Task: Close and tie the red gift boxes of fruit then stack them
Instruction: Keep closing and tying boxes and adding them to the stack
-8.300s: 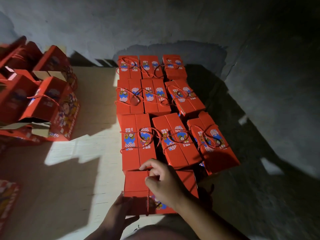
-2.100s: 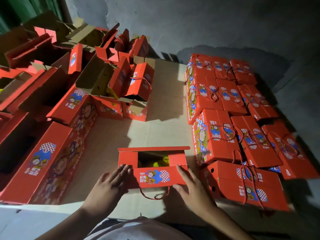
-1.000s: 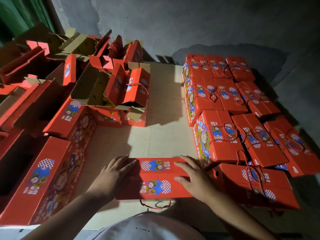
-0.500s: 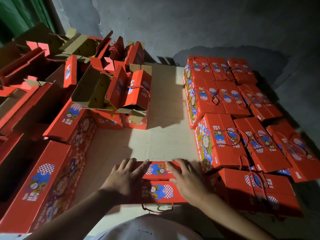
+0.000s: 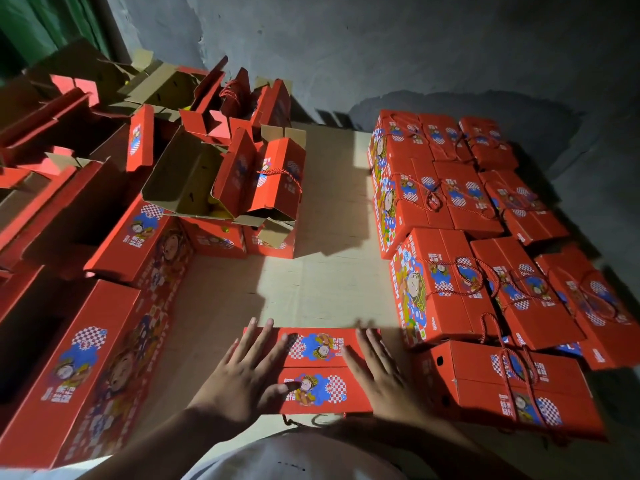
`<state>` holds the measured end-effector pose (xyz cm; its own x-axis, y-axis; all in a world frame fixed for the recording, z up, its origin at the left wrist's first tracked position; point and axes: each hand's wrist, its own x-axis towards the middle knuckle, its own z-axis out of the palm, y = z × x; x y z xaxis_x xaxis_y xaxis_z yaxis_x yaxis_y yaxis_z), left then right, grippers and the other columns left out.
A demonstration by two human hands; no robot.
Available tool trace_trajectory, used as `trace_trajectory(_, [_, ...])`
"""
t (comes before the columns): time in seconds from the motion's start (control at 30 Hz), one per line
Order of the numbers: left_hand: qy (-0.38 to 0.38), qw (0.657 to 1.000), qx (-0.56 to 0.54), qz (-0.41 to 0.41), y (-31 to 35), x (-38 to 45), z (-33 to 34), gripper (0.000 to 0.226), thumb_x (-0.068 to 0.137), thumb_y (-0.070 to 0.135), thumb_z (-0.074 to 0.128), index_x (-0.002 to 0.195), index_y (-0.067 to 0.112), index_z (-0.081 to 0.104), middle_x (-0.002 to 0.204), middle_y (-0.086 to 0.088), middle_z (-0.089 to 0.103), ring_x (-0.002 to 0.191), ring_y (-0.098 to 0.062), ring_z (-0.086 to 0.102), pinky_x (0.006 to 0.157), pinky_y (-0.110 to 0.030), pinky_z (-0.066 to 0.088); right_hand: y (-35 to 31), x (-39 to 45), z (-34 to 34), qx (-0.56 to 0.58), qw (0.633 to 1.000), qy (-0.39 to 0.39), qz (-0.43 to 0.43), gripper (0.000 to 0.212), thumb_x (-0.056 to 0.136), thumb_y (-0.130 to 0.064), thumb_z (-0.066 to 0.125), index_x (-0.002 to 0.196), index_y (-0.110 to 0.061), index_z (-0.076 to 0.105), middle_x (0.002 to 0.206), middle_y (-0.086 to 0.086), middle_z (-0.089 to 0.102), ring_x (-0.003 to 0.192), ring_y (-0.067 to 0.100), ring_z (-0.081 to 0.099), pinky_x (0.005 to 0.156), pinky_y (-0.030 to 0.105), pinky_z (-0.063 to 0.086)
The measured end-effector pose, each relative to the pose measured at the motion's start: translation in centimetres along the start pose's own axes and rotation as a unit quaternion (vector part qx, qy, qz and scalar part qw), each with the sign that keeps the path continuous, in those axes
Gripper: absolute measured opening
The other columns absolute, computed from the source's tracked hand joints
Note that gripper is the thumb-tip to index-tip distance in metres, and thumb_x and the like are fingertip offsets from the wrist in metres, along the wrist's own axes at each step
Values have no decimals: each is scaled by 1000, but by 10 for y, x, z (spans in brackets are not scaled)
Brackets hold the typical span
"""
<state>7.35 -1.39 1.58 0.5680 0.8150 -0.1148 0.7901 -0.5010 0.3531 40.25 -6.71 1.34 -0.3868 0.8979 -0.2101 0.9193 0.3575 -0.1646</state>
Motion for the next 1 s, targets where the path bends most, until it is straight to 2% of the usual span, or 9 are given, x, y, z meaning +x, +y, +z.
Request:
trace_trajectory(0.17, [41, 989, -116, -81, 6, -10, 7, 71, 96, 79, 22, 157, 53, -5, 165, 11, -29, 152, -17, -30, 116, -47, 29, -28, -12, 3, -46, 996, 74, 31, 94, 88, -82, 27, 159, -20, 36, 165, 18, 29, 154, 38, 24, 120, 56, 26])
trace_trajectory(0.3, [82, 973, -182, -119, 7, -33, 17, 73, 93, 81, 24, 158, 53, 1, 165, 19, -26, 153, -8, -21, 120, -37, 20, -64, 2, 5, -35, 991, 129, 0, 75, 81, -63, 62, 147, -28, 55, 159, 7, 44, 149, 31, 38, 116, 60, 27])
trace_trajectory(0.4, [79, 971, -198, -112, 7, -50, 20, 81, 92, 80, 33, 159, 50, 0, 166, 20, -22, 154, -5, -16, 120, -34, 22, -72, 24, -8, 49, 980, 191, -8, 54, 96, -50, 55, 146, -29, 55, 154, 0, 48, 143, 26, 43, 118, 55, 29])
trace_trajectory(0.47, [68, 972, -204, -96, 6, -57, 19, 87, 91, 77, 43, 160, 47, -2, 167, 17, -20, 155, -7, -14, 120, -33, 27, -67, 47, -23, 98, 981, 161, 53, 53, 100, -49, 49, 147, -25, 53, 149, 2, 52, 138, 26, 46, 116, 50, 35])
trace_trajectory(0.6, [47, 977, -189, -84, 6, -62, 15, 96, 93, 63, 57, 160, 44, -9, 167, 12, -23, 156, -10, -10, 123, -33, 23, -34, 99, -55, 107, 969, -49, 218, 60, 99, -65, 39, 140, -24, 53, 129, 10, 66, 122, 35, 58, 102, 42, 47])
trace_trajectory(0.7, [38, 980, -176, -91, 7, -62, 12, 98, 96, 48, 63, 158, 45, -13, 167, 11, -24, 157, -12, -4, 123, -32, 27, -15, 124, -70, 192, 938, -131, 257, 59, 94, -66, 54, 133, -22, 62, 136, 6, 65, 124, 27, 60, 103, 35, 48])
trace_trajectory(0.77, [32, 981, -163, -98, 7, -61, 11, 99, 97, 45, 63, 157, 47, -15, 167, 12, -24, 157, -11, -2, 122, -32, 28, -18, 134, -75, 299, 914, -140, 238, 50, 90, -49, 72, 133, -25, 64, 131, 2, 67, 117, 19, 65, 102, 33, 51])
trace_trajectory(0.87, [28, 982, -156, -101, 4, -59, 9, 99, 97, 47, 63, 156, 49, -16, 166, 12, -24, 157, -10, -3, 123, -31, 27, -27, 137, -74, 386, 896, -93, 199, 36, 86, -18, 79, 118, -29, 67, 90, -7, 75, 81, 10, 71, 82, 38, 59])
trace_trajectory(1.0, [13, 986, -138, -97, 2, -59, 6, 100, 97, 49, 61, 151, 54, -23, 165, 13, -26, 157, -9, -4, 121, -31, 30, -39, 122, -86, 379, 910, -24, 169, 26, 92, -18, 71, 111, -33, 63, 80, -2, 66, 64, 0, 60, 67, 29, 49])
